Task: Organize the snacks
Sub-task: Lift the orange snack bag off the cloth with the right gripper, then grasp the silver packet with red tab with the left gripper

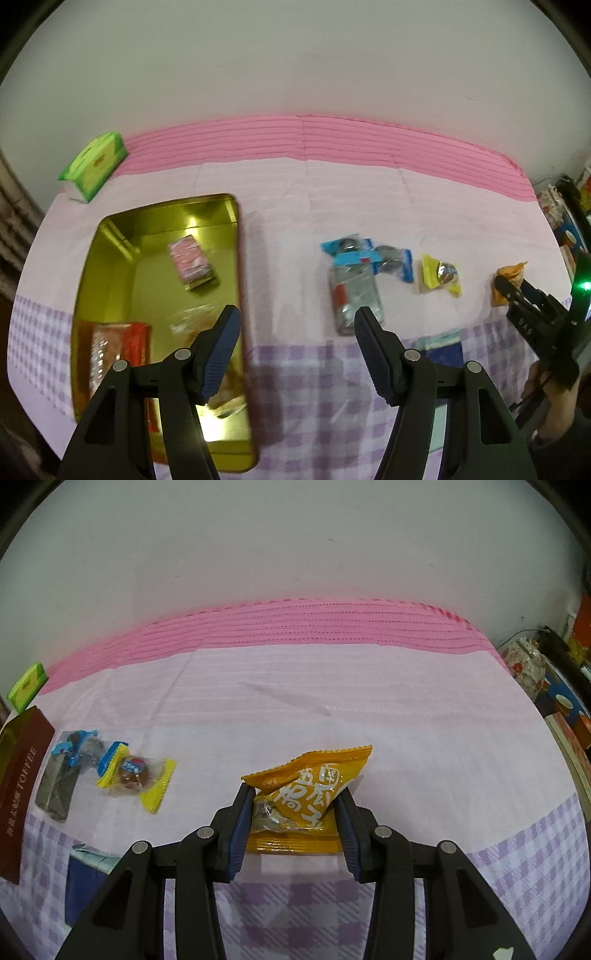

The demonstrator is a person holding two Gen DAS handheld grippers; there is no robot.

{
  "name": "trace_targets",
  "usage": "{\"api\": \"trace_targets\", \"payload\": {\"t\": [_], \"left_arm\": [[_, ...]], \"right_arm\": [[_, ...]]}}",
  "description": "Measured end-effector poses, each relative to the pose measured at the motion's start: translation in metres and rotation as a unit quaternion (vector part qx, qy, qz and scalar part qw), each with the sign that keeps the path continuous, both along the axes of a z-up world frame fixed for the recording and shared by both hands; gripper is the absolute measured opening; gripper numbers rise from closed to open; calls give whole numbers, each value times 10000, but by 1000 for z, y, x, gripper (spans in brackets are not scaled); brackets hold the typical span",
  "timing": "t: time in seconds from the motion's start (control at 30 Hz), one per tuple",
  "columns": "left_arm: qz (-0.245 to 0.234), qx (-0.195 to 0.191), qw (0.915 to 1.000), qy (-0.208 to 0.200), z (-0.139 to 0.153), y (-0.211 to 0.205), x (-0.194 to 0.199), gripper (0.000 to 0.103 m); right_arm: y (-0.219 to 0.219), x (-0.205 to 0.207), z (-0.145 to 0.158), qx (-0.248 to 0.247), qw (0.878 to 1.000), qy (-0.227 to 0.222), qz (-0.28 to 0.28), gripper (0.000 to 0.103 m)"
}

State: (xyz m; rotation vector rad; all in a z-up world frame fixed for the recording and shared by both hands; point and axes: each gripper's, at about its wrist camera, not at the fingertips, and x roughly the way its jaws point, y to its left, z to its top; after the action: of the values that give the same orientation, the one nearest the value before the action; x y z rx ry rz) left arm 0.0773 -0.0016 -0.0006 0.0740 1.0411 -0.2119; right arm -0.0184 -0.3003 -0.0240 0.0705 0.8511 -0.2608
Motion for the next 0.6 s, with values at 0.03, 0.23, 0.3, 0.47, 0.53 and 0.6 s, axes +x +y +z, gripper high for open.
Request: {"api": "trace_targets", "payload": {"t": [0.03,0.23,0.3,0.47,0.53,0.6], "left_arm": [[-18,19,10000,16,-2,-4,2,65],[-130,38,9998,176,-17,-26,13,65],[-156,57,9996,233,-22,-33,16,65],[-165,29,9991,390,-36,-45,26,65],[-165,77,9990,412,-40,-48,29,64],[-178,108,9987,456,-45,-52,33,62]], "right_arm": [[1,0,0,-35,10000,-1,19,40],[6,0,0,-110,9999,4,71,40],[3,1,-1,-82,9999,17,73,40],[-2,3,-1,-25,10000,49,78,40],[-3,4,-2,45,9999,49,80,41],[-4,3,-3,81,9999,55,81,41]]}}
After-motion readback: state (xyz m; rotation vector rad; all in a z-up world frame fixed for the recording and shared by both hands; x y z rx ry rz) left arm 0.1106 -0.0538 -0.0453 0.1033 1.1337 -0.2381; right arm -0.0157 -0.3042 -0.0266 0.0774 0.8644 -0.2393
